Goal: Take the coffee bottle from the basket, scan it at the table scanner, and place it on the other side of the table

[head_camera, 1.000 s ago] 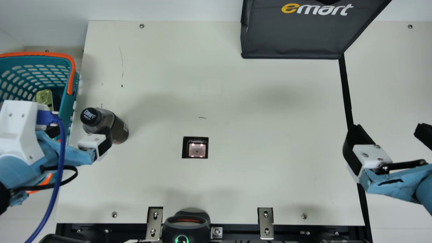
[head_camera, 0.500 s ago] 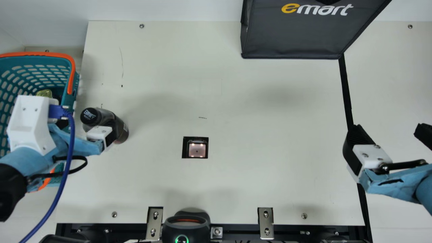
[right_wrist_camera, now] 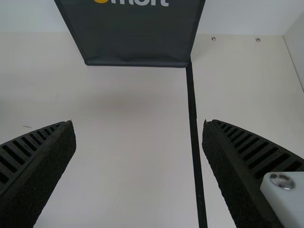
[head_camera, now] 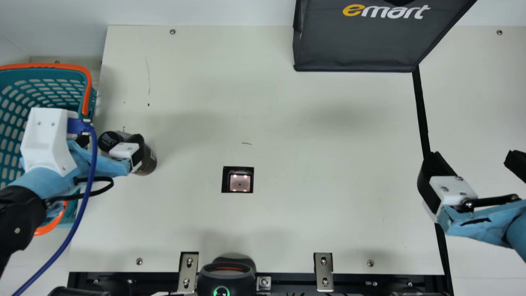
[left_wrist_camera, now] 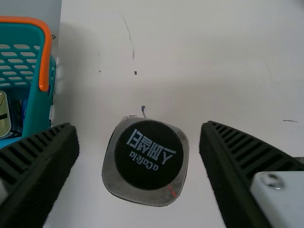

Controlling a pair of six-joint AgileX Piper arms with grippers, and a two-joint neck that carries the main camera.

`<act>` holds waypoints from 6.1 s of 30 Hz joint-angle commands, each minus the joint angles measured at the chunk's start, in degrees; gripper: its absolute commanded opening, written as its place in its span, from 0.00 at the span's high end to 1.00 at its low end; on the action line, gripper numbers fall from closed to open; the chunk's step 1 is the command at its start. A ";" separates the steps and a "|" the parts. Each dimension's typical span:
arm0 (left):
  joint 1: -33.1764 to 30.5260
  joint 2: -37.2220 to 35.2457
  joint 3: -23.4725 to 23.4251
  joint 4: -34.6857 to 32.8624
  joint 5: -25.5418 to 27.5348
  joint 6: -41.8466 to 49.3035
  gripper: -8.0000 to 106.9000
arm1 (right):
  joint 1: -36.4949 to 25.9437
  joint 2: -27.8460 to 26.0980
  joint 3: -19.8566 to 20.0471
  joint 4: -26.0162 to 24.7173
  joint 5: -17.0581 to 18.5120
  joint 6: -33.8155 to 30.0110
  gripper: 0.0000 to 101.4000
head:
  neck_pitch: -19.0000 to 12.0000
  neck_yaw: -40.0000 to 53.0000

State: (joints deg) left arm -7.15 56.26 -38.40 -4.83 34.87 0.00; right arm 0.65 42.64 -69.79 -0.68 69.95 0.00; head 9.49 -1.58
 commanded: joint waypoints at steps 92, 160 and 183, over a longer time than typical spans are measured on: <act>-65.20 13.00 -23.40 28.36 26.76 -74.81 1.00 | 0.00 0.00 0.00 0.00 0.00 0.00 0.06 | -1.57 0.00; -59.65 7.09 -15.23 26.91 14.48 -43.33 1.00 | 0.00 0.00 0.00 0.00 0.00 0.00 0.06 | -1.57 0.00; -40.16 6.42 -18.04 -7.70 16.45 10.93 1.00 | 0.00 0.00 0.00 0.00 0.00 0.00 0.06 | -1.57 0.00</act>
State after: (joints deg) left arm -48.92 62.60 -56.21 -8.18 50.72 1.75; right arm 0.65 42.64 -69.79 -0.68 69.95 0.00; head 9.49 -1.58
